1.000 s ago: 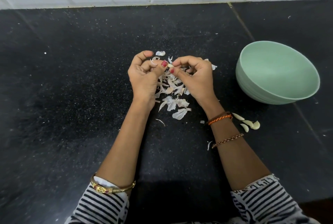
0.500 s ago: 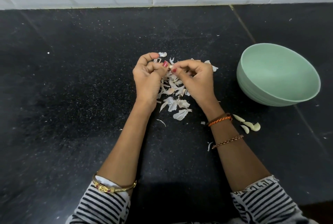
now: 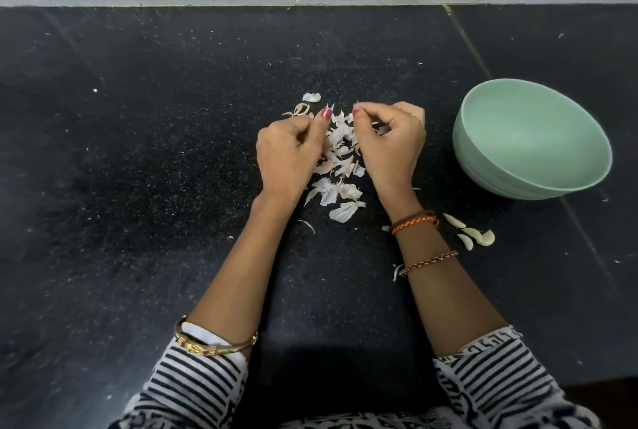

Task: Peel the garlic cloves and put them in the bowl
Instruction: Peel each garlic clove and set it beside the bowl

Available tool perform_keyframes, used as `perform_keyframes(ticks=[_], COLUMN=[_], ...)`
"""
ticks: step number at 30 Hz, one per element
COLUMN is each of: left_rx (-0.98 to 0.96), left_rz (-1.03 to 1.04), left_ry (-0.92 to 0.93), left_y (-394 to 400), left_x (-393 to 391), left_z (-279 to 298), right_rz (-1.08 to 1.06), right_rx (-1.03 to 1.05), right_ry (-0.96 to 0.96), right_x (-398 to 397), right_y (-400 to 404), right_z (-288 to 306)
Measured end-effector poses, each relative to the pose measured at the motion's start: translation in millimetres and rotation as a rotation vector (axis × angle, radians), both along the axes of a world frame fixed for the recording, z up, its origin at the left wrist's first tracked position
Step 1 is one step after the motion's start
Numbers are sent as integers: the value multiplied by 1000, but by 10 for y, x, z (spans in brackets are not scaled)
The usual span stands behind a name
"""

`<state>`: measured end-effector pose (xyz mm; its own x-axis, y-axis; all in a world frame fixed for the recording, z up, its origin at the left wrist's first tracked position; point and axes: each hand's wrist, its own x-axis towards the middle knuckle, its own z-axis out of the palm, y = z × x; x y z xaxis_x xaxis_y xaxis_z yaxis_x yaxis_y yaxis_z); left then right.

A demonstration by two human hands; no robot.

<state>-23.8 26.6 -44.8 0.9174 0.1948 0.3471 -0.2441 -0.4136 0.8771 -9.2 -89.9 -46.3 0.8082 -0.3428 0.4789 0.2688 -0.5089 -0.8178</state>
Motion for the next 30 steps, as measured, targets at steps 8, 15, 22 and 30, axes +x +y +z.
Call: perform_keyframes(ticks=[8, 15, 22, 30], left_rx=[173, 303, 308, 343], left_rz=[-42, 23, 16, -19], left_ry=[-35, -92, -111, -167], left_y=[-26, -104, -163, -215], left_x=[-1, -48, -200, -412], left_z=[-70, -7, 31, 23], right_rz=[-78, -126, -243, -397], right_rx=[-33, -44, -193, -246], right_ry=[59, -18, 9, 72], right_x=[-40, -174, -760, -1427], right_y=[-40, -105, -335, -453], right_z=[20, 235, 226, 73])
